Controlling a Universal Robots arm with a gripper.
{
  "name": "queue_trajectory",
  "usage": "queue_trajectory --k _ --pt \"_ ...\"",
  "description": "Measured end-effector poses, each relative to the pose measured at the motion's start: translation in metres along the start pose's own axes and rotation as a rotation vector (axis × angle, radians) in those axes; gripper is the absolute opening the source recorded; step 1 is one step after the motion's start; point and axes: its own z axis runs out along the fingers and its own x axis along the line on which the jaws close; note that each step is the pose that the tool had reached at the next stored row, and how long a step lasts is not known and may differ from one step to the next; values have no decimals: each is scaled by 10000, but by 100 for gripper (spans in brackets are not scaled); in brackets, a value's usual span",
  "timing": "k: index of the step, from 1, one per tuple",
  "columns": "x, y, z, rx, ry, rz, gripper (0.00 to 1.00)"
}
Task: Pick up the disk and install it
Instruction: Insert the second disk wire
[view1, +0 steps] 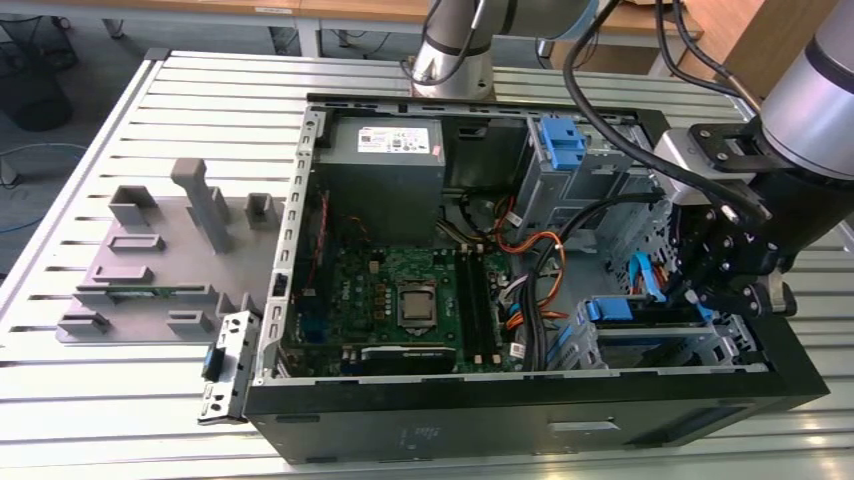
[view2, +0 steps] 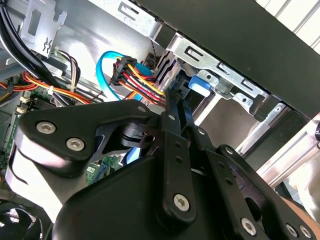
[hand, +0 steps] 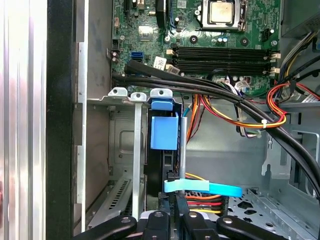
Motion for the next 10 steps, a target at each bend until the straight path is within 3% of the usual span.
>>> queue_trajectory --k 6,9,10 --pt "-1 1 8 0 -13 1 18" --pt "0 0 3 0 -2 0 30" --pt "0 0 3 1 -2 0 30"
